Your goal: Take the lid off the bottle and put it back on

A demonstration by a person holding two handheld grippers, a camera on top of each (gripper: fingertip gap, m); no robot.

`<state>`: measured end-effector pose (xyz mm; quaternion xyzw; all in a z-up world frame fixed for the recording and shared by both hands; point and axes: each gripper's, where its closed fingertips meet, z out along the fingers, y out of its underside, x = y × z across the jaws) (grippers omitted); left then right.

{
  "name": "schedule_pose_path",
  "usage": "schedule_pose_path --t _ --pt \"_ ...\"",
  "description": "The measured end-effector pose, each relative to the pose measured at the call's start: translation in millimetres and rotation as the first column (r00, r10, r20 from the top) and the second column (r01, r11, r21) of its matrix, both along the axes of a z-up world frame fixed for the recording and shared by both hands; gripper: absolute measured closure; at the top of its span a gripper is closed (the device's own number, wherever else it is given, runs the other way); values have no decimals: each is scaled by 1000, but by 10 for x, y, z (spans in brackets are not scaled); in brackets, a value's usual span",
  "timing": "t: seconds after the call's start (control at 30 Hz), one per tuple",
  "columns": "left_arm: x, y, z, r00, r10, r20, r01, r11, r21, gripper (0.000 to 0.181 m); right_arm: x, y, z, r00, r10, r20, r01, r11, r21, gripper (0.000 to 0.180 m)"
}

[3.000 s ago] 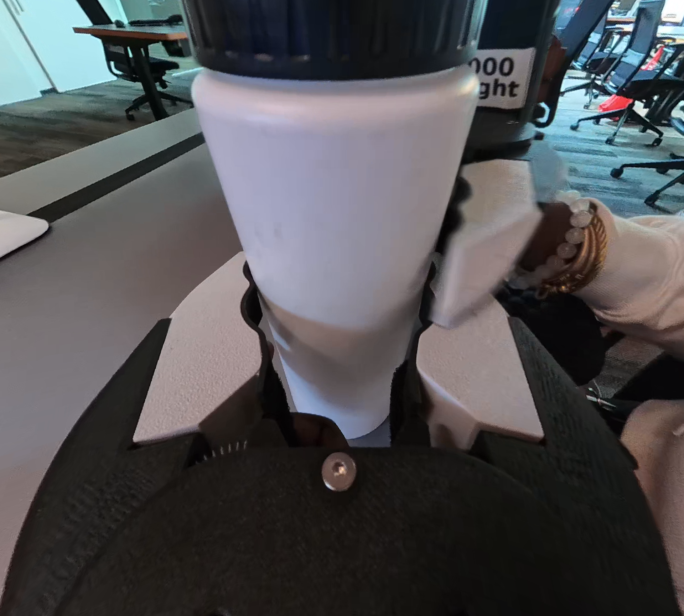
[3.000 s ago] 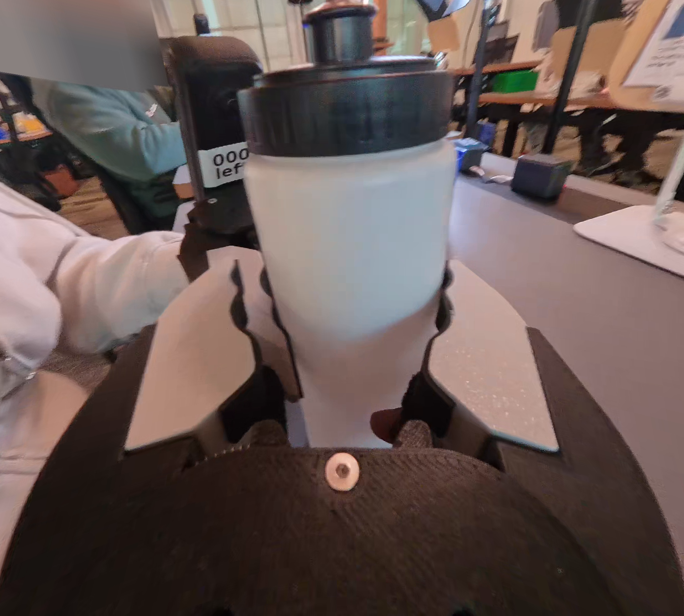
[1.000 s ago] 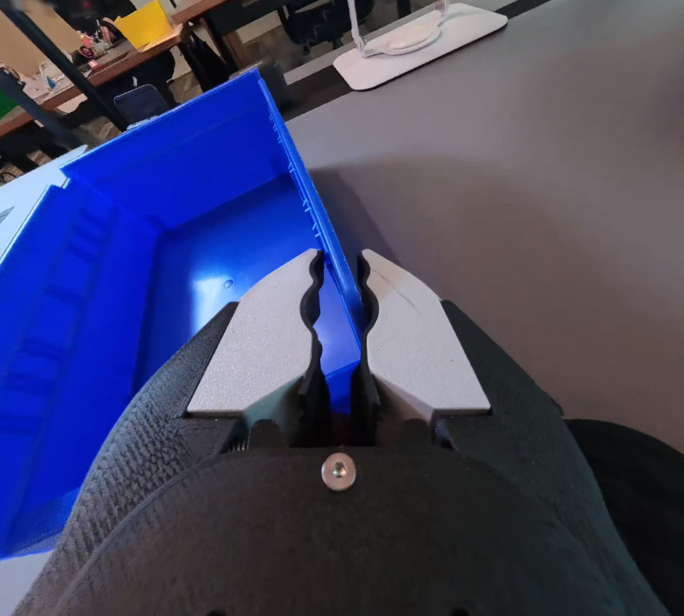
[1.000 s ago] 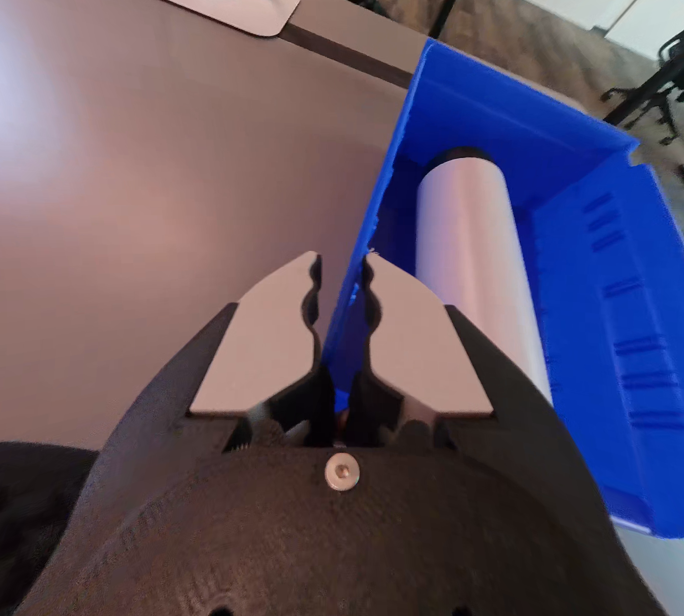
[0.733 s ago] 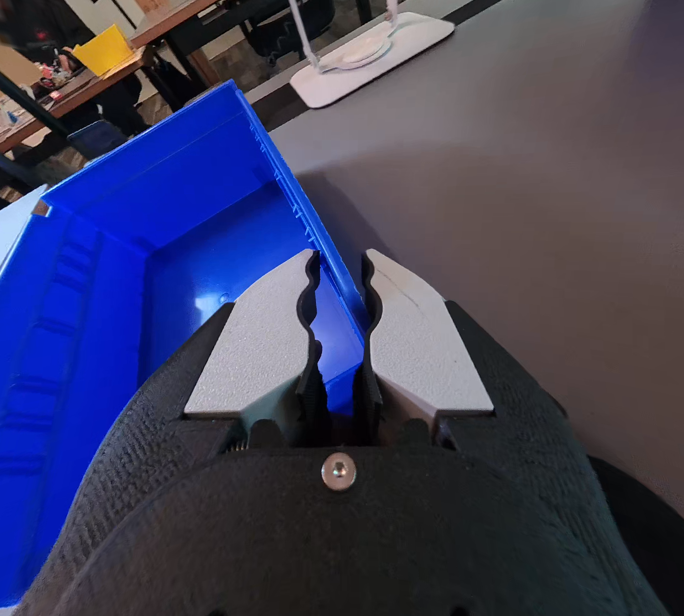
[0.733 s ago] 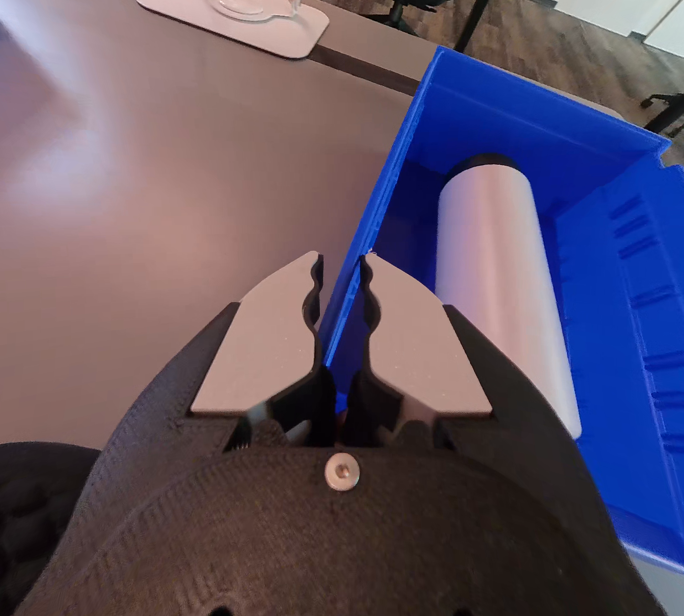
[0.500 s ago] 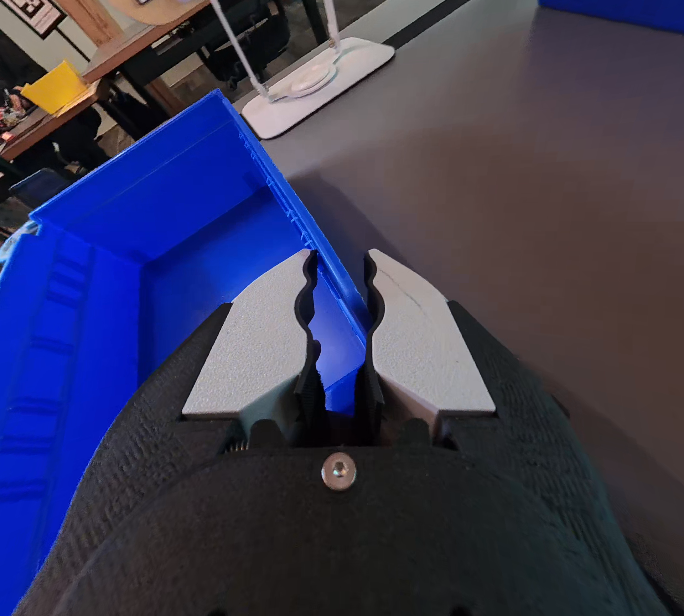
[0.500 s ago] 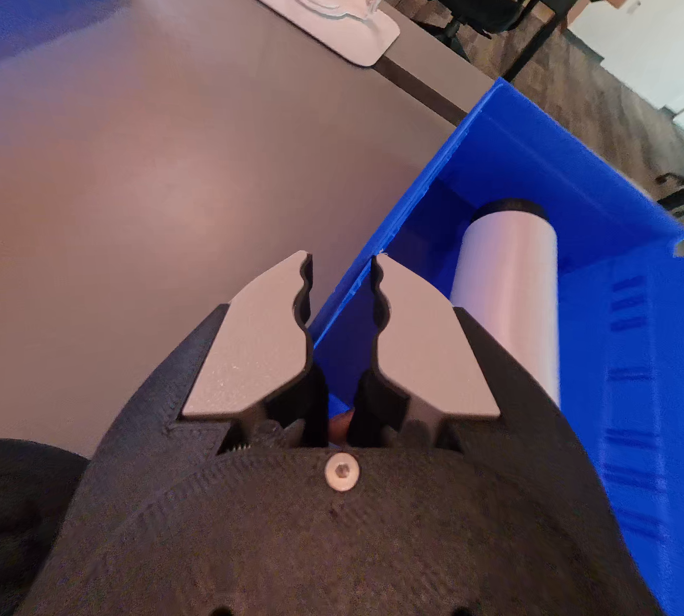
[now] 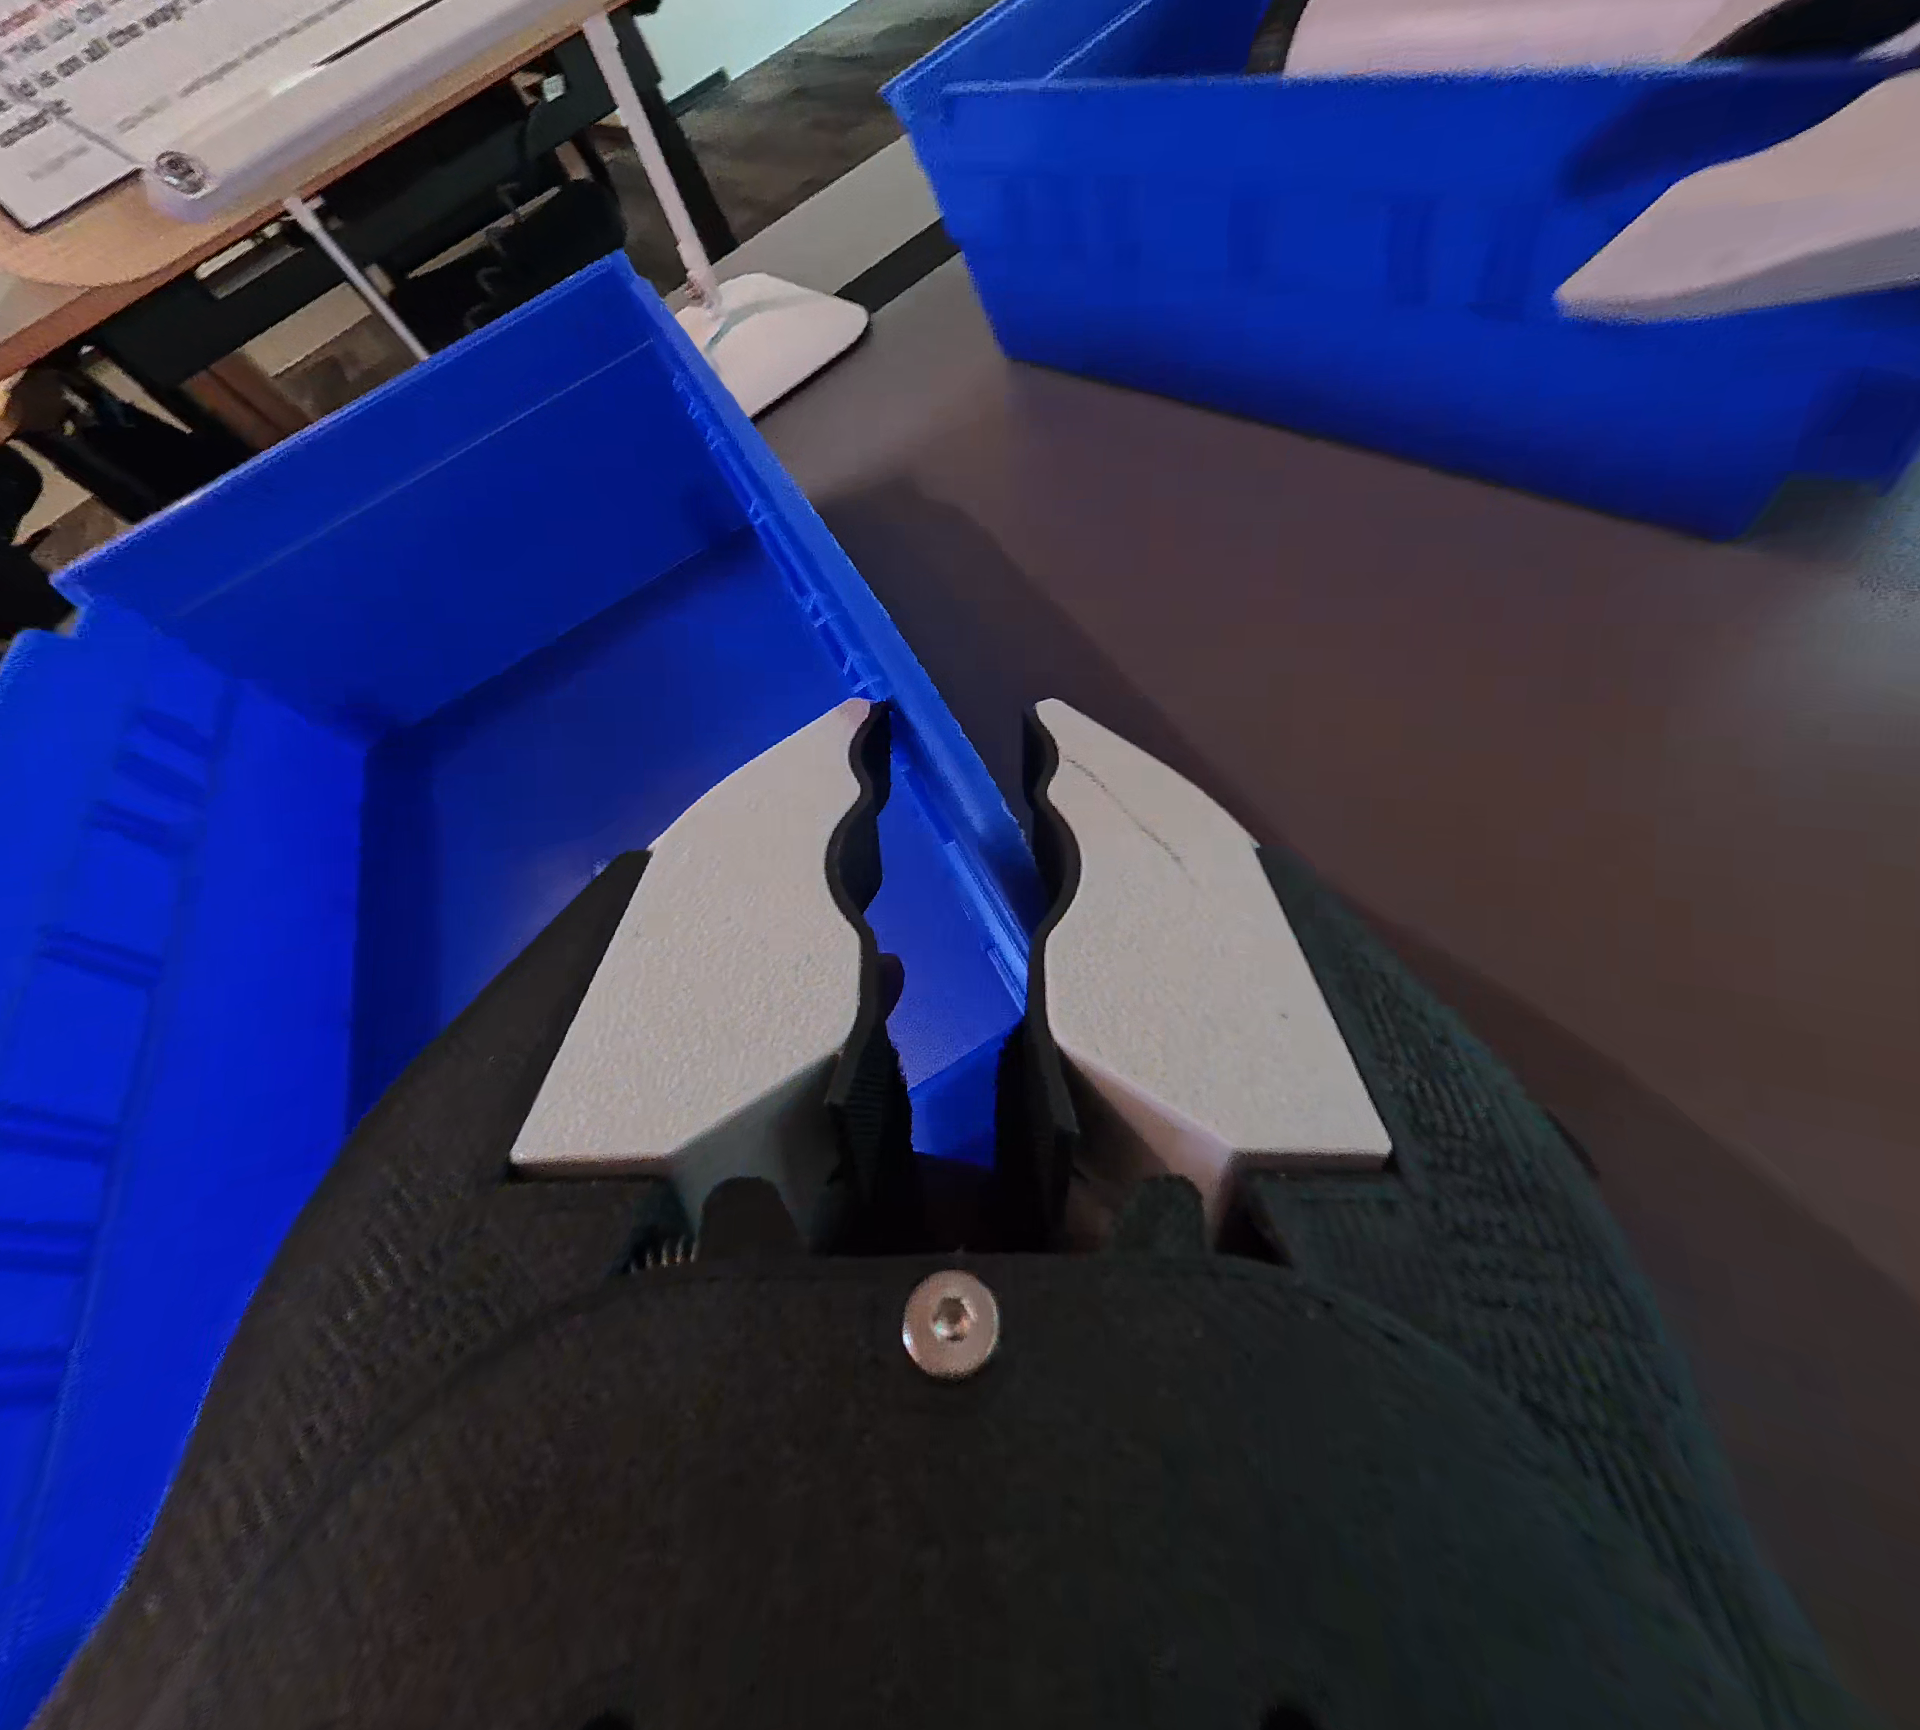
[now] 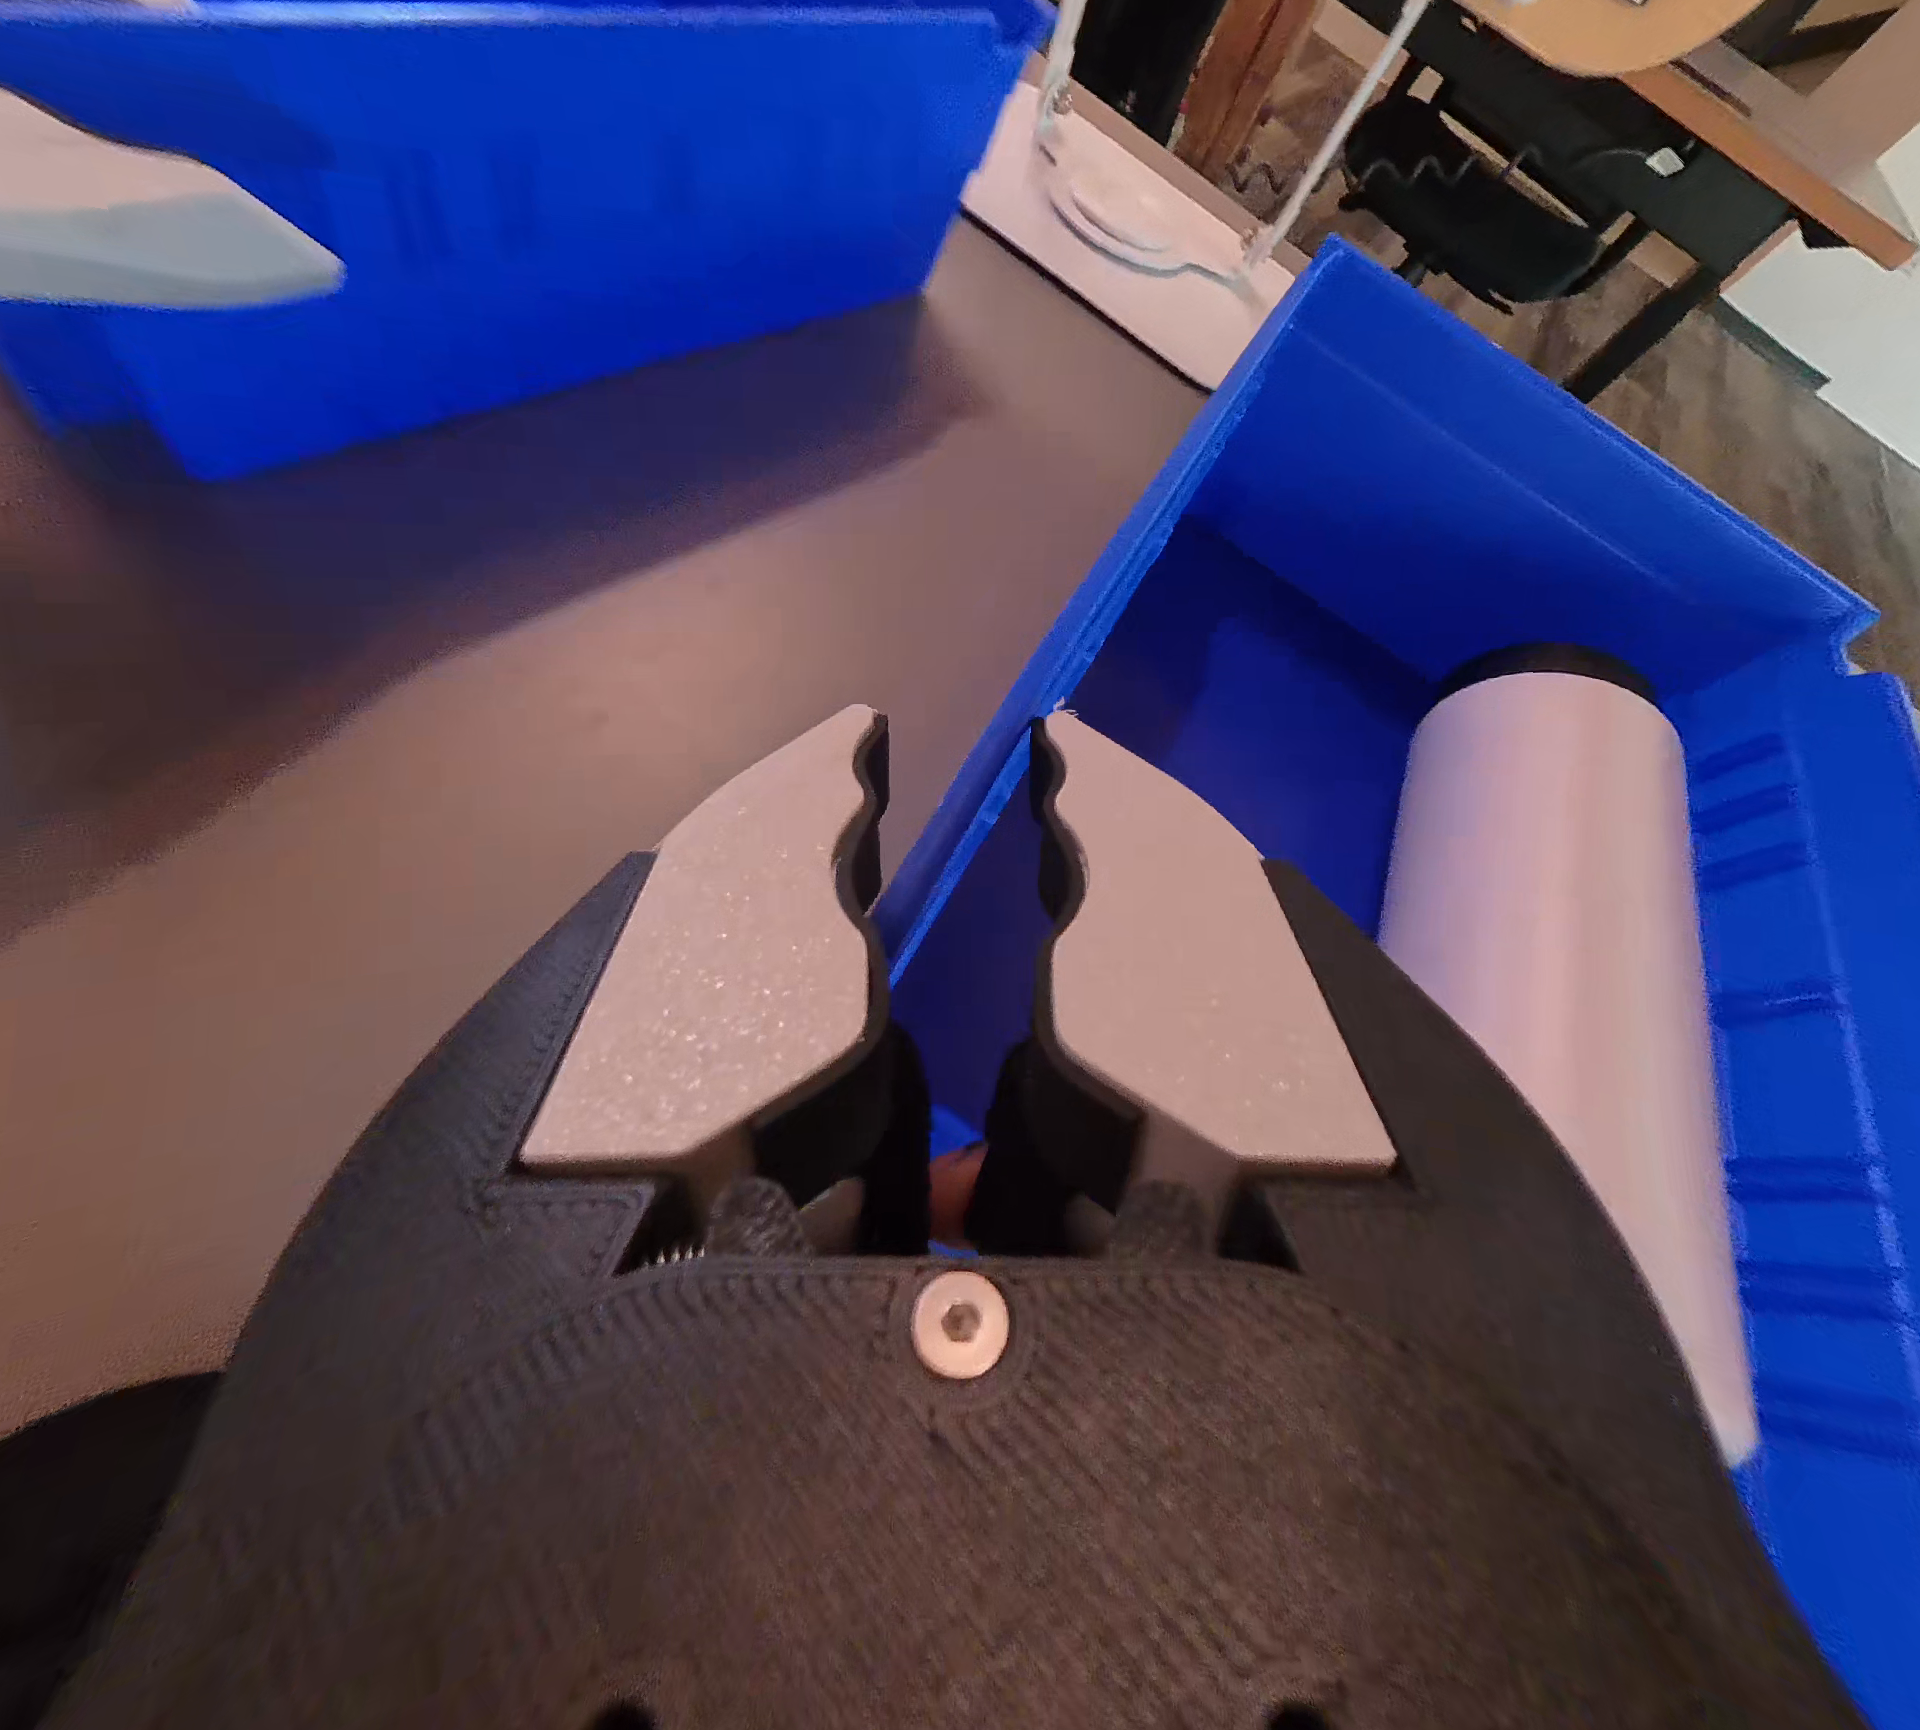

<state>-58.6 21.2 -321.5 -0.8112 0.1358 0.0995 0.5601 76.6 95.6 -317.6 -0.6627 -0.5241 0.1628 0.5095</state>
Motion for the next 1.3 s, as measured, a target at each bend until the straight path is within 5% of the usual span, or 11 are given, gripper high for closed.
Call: schedule_pose_path --t 0.8,0.9,1.0,1.1,1.17,1.3 --pt "315 209 26 980 -129 150 116 989 92 153 -392 -499 -35 967 256 3 -252 950 186 133" --pt "331 125 390 991 -92 100 61 960 274 125 -329 -566 357 932 314 -184 -256 925 282 124" --pt "620 -78 866 989 -128 71 74 855 513 122 104 -290 936 871 186 -455 -1 927 376 117" --pt "1149 -29 696 951 -258 168 168 893 419 100 772 264 1107 820 -105 -563 330 890 314 101" --pt "1323 116 397 940 -250 233 181 943 280 93 1082 512 1032 822 -223 -524 408 873 269 93" --pt "1351 330 -16 950 -145 278 130 989 69 94 1339 754 478 912 -303 -277 344 932 115 99"
